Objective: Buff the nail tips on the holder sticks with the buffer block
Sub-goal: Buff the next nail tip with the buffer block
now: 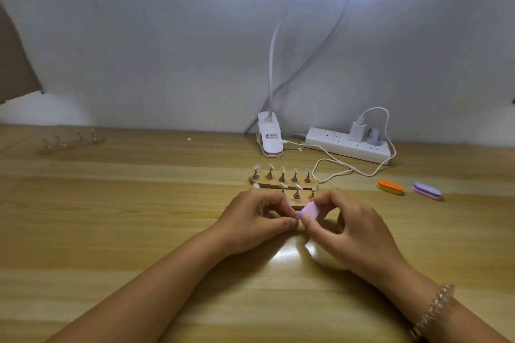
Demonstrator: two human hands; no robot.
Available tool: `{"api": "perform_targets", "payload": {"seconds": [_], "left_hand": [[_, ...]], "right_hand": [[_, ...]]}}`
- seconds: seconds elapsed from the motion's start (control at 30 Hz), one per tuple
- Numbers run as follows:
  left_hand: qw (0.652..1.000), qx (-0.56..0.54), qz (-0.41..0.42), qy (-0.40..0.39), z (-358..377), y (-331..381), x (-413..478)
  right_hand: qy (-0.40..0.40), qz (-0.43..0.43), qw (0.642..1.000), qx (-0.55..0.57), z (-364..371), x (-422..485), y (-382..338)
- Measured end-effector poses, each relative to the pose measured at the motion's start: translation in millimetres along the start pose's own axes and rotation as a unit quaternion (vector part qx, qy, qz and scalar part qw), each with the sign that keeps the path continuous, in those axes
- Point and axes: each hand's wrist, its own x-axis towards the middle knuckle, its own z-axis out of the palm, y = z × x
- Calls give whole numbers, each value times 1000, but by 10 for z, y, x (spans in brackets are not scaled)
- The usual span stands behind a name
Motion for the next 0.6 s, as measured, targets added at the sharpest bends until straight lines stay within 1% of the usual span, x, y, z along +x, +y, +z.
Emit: {"api": "perform_targets", "payload": {"seconds": [0.1,0.17,0.23,0.3,0.37,0.43,0.5,0.6], "left_hand": [[1000,7,6,4,-9,-7,1],[1000,12,8,9,-9,-6,5],[1000,18,11,8,-3,1,-1],[1000,19,12,1,-1,11,-10],[1000,18,15,-3,-5,13,-8],[1000,15,13,-2,-6,20,-2],[1000,4,4,-3,-4,24,0],[1000,1,3,-10,-4,16,-10]], "right_hand": [[-22,-51,998,-23,15,-46,-63],[-25,-37,999,-11,7,-43,-64],[-4,-8,1000,-3,-3,-10,-24],[-4,-26,1000,-13,4,-22,-32],[-22,-60,998,-22,7,-57,-79],[-21,-48,999,-4,-3,-49,-80],[3,-21,1000,4,-10,-18,-42],[-6,-54,998,-16,4,-58,-74]]}}
